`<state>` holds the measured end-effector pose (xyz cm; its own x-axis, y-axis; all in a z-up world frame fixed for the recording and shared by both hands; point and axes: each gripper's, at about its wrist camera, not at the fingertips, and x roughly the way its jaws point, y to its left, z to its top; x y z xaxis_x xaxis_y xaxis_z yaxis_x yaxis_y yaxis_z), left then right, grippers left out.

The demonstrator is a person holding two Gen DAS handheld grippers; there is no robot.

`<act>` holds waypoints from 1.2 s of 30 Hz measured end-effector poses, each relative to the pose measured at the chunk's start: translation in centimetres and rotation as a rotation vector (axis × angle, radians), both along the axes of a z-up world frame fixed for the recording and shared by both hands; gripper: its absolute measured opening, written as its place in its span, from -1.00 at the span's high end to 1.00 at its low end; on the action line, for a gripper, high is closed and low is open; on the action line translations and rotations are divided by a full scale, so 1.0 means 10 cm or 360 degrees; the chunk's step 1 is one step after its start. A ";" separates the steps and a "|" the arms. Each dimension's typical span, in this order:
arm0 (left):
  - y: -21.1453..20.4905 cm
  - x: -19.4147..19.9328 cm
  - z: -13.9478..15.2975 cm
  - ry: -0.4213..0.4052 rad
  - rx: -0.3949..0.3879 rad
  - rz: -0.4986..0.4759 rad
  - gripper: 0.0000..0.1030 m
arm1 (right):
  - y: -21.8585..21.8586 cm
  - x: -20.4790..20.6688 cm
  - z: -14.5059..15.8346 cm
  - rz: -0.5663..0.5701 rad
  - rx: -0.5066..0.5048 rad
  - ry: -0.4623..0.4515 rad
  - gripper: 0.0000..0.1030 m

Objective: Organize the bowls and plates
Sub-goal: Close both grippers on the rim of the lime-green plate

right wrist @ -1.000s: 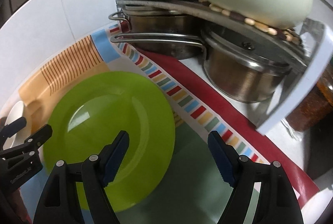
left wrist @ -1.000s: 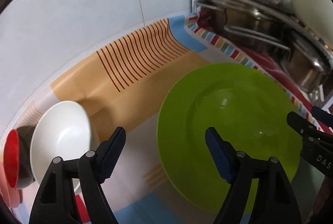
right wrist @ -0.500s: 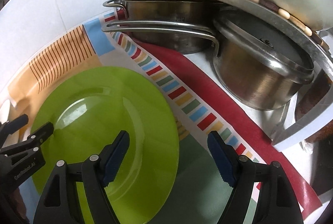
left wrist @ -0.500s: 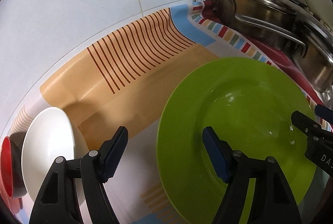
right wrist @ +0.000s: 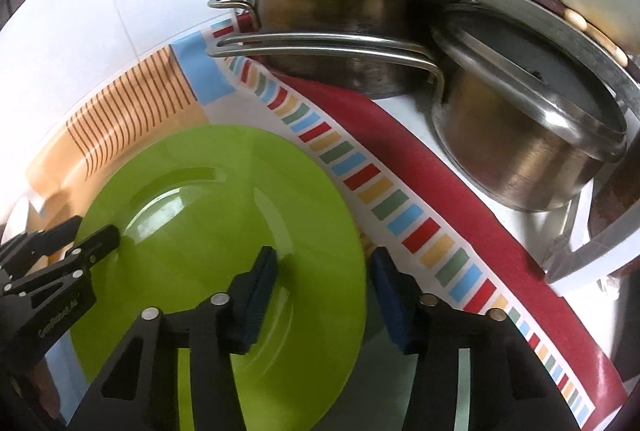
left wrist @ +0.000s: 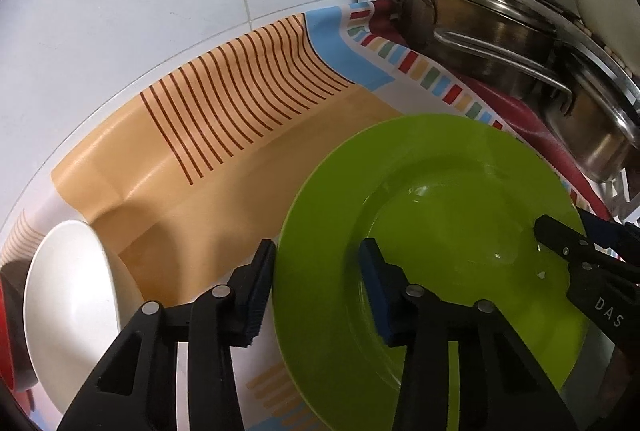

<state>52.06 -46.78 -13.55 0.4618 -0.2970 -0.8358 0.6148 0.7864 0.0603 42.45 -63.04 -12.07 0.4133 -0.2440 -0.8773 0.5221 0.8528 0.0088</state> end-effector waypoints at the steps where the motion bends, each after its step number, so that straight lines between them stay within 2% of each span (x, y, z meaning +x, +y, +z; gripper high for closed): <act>1: 0.00 0.00 0.00 0.0003 0.0001 -0.0001 0.16 | 0.00 0.01 0.00 0.0007 0.0005 0.0000 0.11; 4: 0.00 0.02 0.00 0.0006 0.0022 -0.0003 0.07 | -0.01 0.01 0.00 0.0008 0.0015 0.0003 0.11; 6: 0.00 0.02 0.00 -0.0016 0.0054 0.0014 -0.11 | -0.01 0.03 0.00 0.0011 0.0013 0.0009 0.11; 13: -0.01 0.02 0.00 -0.0042 0.0093 0.0012 -0.11 | -0.05 0.02 -0.01 -0.0004 0.0052 -0.0004 0.11; 17: -0.01 0.02 0.01 0.0025 0.0036 0.0010 0.15 | -0.06 0.01 -0.02 0.0000 0.0064 -0.0024 0.11; 22: 0.01 0.01 0.02 0.0023 0.0027 0.0016 0.18 | -0.06 -0.01 -0.01 0.0001 0.0063 -0.0031 0.18; 36: 0.13 -0.26 0.14 0.0020 -0.0050 0.0013 0.25 | 0.04 -0.18 0.10 0.0004 -0.0010 -0.0019 0.18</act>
